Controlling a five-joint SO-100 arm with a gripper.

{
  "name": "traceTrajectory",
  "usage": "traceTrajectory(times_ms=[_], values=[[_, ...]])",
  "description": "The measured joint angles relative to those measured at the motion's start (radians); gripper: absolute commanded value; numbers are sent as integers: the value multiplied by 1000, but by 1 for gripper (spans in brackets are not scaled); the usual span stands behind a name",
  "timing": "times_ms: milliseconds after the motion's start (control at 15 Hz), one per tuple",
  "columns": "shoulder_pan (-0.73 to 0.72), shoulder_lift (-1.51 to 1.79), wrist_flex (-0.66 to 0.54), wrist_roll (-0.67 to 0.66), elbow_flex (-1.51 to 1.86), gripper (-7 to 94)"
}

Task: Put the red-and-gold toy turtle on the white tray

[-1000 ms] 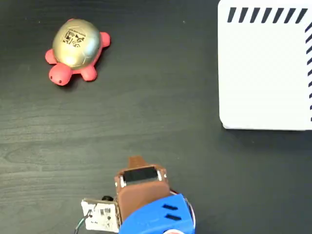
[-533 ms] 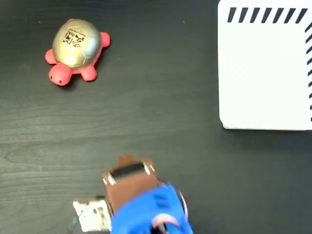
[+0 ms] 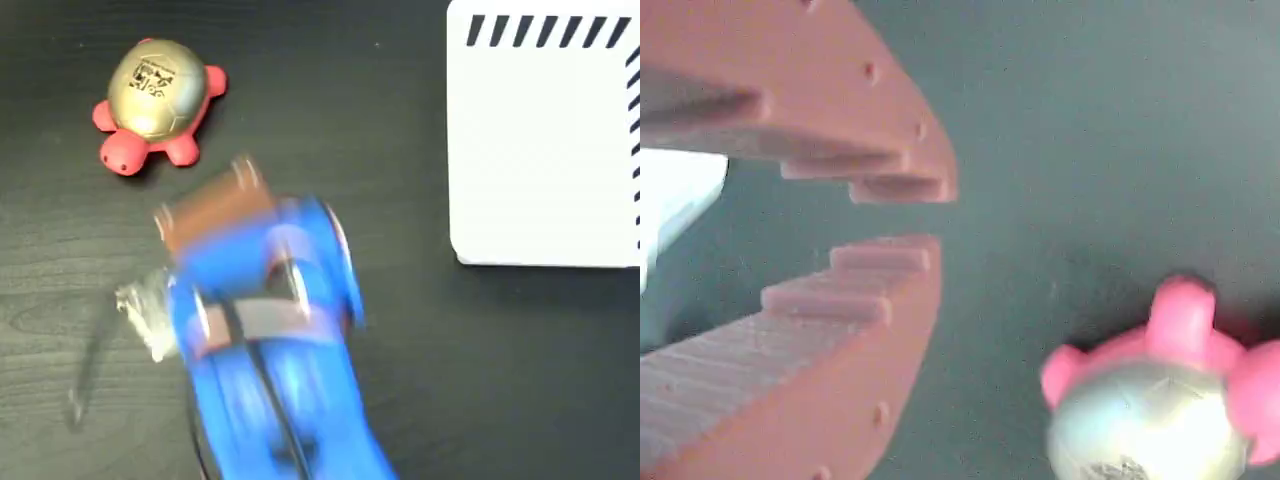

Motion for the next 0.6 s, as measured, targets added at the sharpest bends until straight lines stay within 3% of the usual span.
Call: traceTrajectory(times_ms=[400,600], values=[[-52,-525,276,-186,-634,8],[-69,-681,299,-285,-753,24]])
